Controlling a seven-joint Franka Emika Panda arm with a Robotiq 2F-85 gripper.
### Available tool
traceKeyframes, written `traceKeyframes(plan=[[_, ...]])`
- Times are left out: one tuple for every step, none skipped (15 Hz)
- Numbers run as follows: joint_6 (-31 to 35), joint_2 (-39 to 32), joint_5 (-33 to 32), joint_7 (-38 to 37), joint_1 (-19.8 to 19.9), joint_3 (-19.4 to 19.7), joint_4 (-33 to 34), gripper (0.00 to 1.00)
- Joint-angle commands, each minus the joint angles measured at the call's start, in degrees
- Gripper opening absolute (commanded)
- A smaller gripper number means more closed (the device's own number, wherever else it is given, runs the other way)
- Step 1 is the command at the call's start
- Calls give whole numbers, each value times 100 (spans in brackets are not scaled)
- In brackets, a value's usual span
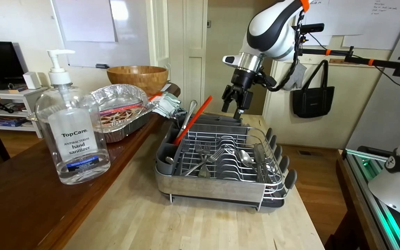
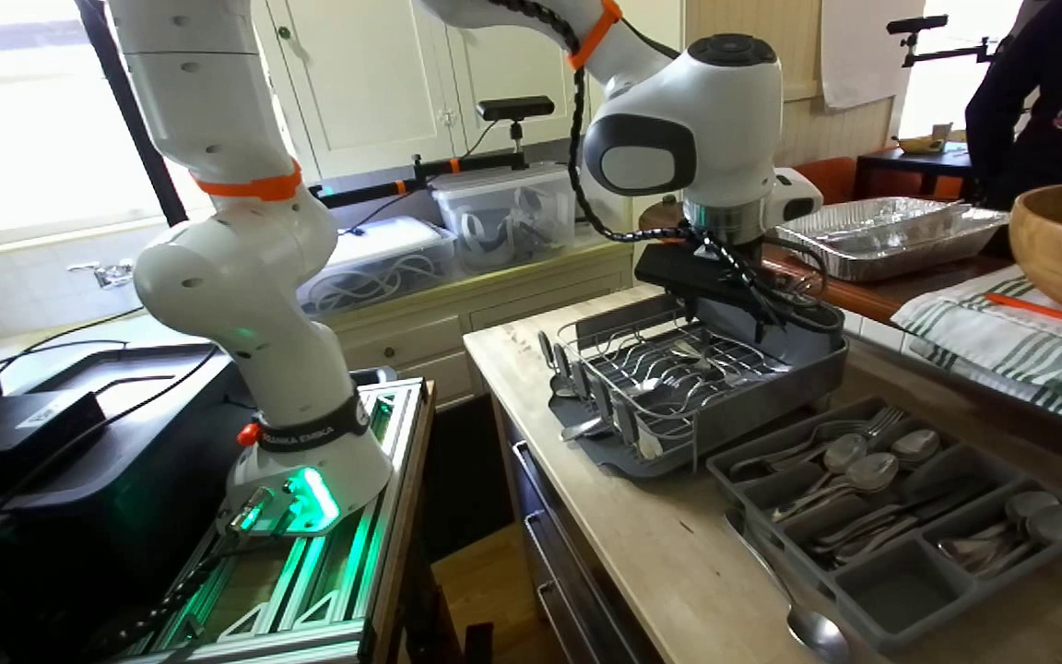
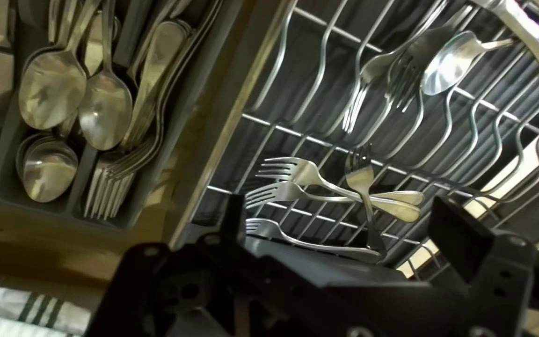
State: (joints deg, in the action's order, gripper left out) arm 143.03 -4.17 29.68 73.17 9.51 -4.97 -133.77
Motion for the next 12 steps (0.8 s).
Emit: traceKeyframes(plan=[[-428, 296, -171, 590, -216, 200, -202, 100], [-625, 324, -194, 793, -226, 245, -175, 100], [-1004, 315, -292, 1062, -215, 310, -94, 100], [-1328, 261, -390, 1222, -211, 378, -2, 100], [-1654, 227, -572, 1330, -211, 451, 87, 100], [-1837, 135, -773, 1406, -232, 501, 189, 100], [-1944, 89, -883, 1541, -248, 539, 231, 100], [-1937, 59, -948, 1650, -270, 554, 255, 100], [-1769, 4, -1112, 1578, -316, 547, 262, 100], [-1765, -63, -1121, 1619, -340, 533, 318, 100], [-1746, -142, -1169, 1522, -382, 504, 359, 100], [-1763, -222, -1177, 1396, -433, 474, 397, 100]])
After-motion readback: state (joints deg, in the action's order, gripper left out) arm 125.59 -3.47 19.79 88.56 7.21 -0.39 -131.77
